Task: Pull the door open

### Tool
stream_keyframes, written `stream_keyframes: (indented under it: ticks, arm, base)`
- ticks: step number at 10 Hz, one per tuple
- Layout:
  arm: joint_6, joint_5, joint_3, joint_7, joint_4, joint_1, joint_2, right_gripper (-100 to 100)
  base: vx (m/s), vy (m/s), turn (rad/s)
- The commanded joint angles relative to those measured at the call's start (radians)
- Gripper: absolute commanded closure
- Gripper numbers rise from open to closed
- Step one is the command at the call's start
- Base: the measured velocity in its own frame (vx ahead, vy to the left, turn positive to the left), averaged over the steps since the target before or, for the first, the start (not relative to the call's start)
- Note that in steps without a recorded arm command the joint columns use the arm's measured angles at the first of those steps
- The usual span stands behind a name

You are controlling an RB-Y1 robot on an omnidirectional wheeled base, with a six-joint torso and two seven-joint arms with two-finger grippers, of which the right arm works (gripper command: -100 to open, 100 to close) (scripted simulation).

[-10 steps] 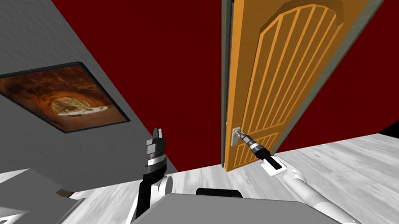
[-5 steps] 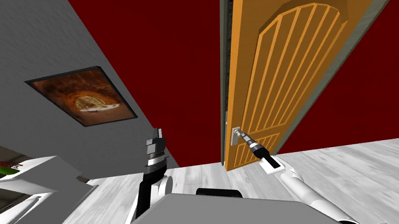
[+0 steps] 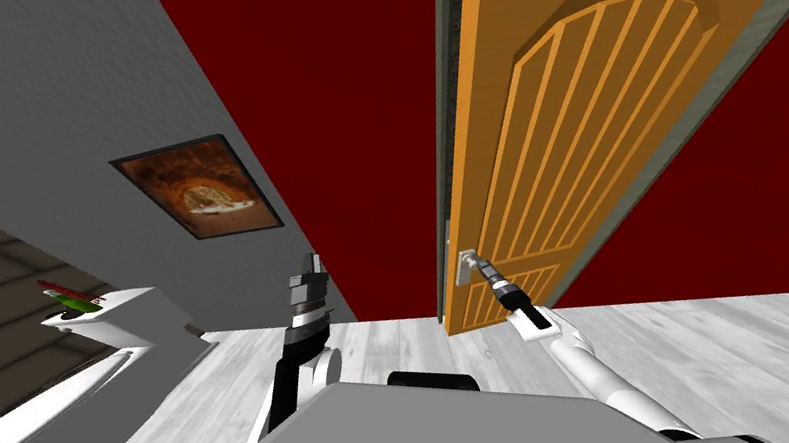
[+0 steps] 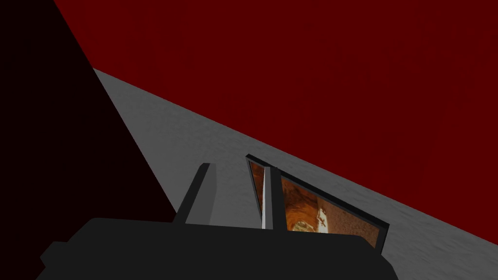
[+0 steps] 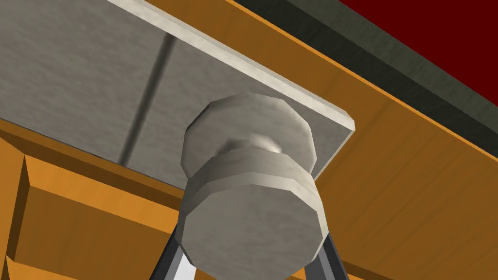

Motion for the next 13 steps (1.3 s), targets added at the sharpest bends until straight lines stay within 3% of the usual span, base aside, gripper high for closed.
stream_keyframes:
  ticks: [1, 4, 8, 11, 13]
  arm:
    - [-0.002, -0.013, -0.001, -0.028, -0.001, -0.005, 0.004, 100]
    - [0.009, -0.075, -0.002, -0.118, 0.01, -0.019, 0.018, 100]
    - [0.016, -0.117, -0.003, -0.194, 0.017, -0.028, 0.027, 100]
    - [0.027, -0.18, -0.005, -0.284, 0.028, -0.042, 0.041, 100]
    - [0.03, -0.201, -0.006, -0.329, 0.032, -0.047, 0.046, 100]
  base:
    - [-0.069, -0.052, 0.061]
    - [-0.077, -0.06, 0.136]
    - [-0.059, -0.049, 0.073]
    - [-0.072, -0.055, 0.131]
    - [-0.069, -0.04, 0.068]
